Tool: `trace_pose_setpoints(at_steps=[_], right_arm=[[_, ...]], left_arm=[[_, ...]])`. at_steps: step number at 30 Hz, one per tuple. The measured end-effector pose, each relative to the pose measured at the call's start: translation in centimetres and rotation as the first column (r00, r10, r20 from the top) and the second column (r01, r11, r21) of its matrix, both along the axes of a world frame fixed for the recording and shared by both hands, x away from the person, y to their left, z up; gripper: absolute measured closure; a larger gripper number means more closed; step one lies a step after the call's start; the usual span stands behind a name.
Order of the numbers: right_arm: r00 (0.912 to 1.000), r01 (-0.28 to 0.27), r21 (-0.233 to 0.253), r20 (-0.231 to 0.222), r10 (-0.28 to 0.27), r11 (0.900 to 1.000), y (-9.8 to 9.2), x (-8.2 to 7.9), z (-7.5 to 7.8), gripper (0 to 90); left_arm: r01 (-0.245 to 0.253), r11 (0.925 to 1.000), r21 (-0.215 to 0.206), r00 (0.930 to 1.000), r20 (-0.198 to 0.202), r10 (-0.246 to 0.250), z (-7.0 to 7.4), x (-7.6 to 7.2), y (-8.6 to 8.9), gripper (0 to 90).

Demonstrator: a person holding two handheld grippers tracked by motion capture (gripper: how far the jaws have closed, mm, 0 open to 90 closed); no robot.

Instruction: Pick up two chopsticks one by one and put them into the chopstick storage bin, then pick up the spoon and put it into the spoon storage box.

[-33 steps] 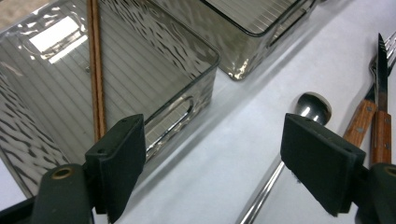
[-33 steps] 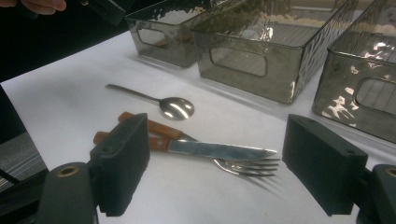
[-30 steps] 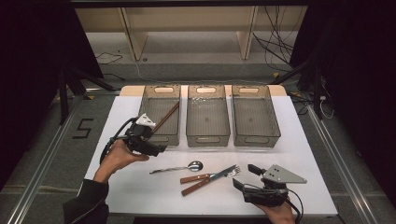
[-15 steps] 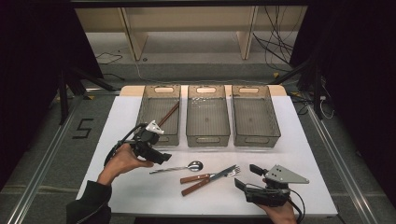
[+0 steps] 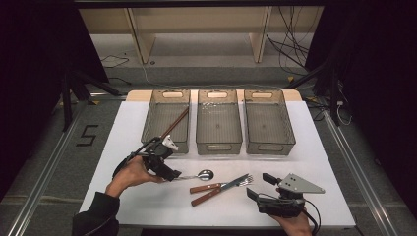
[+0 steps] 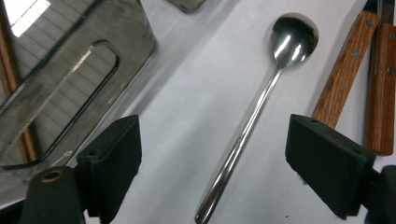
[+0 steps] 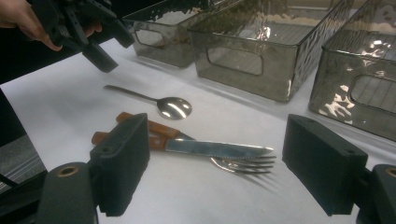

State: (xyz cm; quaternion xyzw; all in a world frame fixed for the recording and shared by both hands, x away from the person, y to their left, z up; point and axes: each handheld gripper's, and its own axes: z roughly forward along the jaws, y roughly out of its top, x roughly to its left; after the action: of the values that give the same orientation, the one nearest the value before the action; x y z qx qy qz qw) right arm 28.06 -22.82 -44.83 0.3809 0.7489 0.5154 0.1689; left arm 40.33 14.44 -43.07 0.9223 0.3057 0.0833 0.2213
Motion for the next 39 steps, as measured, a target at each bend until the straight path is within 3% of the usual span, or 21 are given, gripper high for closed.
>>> trace_pose_setpoints(at_steps=[4,14,17,28,34,39], right_arm=[[1.0,-0.003,-0.003,0.0,0.003,1.0,0.1,0.0,0.0,23.8],[1.0,-0.003,-0.003,-0.002,0.003,1.0,0.1,0.0,0.0,23.7],[1.0,-0.005,-0.003,-0.003,0.005,1.0,0.2,0.0,0.0,23.8],[1.0,-0.009,-0.008,0.001,0.009,1.0,0.1,0.0,0.0,23.8],[0.9999,-0.014,-0.014,0.003,0.014,1.0,0.3,-0.1,0.0,23.8],[0.9999,-0.016,-0.018,0.001,0.016,1.0,0.5,-0.1,0.0,23.8]], left_arm=[[0.014,0.9994,0.032,0.9999,-0.01,-0.013,-0.5,0.0,-0.2,18.2],[0.017,0.9991,0.038,0.9998,-0.016,-0.016,-0.9,0.1,-0.4,18.7],[0.031,0.9978,0.059,0.9993,-0.022,-0.03,-1.1,0.2,-0.4,20.8],[0.101,0.99,0.098,0.9937,-0.058,-0.096,-1.4,0.0,-1.1,40.6],[0.161,0.9769,0.141,0.9842,-0.096,-0.148,-2.1,-0.2,-1.5,48.8],[0.171,0.9744,0.145,0.9819,-0.107,-0.157,-2.5,-0.1,-1.9,54.6]])
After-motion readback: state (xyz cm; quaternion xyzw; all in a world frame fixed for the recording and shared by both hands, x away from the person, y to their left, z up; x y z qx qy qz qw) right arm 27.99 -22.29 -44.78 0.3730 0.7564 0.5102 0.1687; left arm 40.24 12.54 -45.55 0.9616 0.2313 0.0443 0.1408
